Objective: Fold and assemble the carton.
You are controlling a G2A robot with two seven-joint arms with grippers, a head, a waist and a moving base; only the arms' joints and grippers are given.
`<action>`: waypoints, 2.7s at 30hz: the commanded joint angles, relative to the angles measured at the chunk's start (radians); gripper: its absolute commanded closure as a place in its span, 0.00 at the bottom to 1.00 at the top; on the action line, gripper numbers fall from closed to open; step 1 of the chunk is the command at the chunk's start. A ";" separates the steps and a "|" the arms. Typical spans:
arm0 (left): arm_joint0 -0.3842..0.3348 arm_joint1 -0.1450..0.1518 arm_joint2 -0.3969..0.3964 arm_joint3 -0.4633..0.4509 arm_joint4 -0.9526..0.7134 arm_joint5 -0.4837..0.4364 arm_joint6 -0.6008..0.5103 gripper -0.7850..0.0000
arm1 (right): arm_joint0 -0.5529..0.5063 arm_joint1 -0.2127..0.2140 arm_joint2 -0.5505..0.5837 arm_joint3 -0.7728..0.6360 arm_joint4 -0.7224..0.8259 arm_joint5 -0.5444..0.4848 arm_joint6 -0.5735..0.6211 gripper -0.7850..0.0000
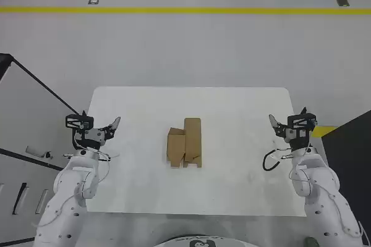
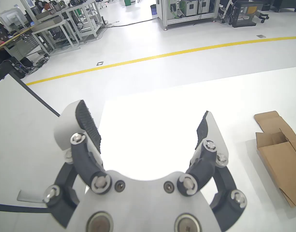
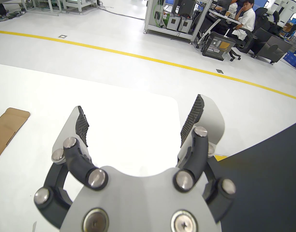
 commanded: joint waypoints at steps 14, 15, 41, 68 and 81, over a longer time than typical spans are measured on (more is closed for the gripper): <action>0.014 -0.002 0.062 -0.043 -0.004 -0.153 0.056 0.00 | 0.000 0.000 0.000 0.000 0.000 0.000 0.000 0.00; 0.015 -0.001 0.062 -0.045 0.005 -0.159 0.055 0.00 | 0.000 0.000 0.000 0.000 0.000 0.000 0.000 0.00; 0.015 -0.001 0.062 -0.045 0.005 -0.159 0.055 0.00 | 0.000 0.000 0.000 0.000 0.000 0.000 0.000 0.00; 0.038 0.004 0.260 -0.063 0.615 -0.119 0.329 0.00 | 0.000 0.000 0.000 0.000 0.000 0.000 0.000 0.00; 0.024 0.001 0.307 -0.063 0.723 -0.057 0.337 0.00 | 0.000 0.000 0.000 0.000 0.000 0.000 0.000 0.00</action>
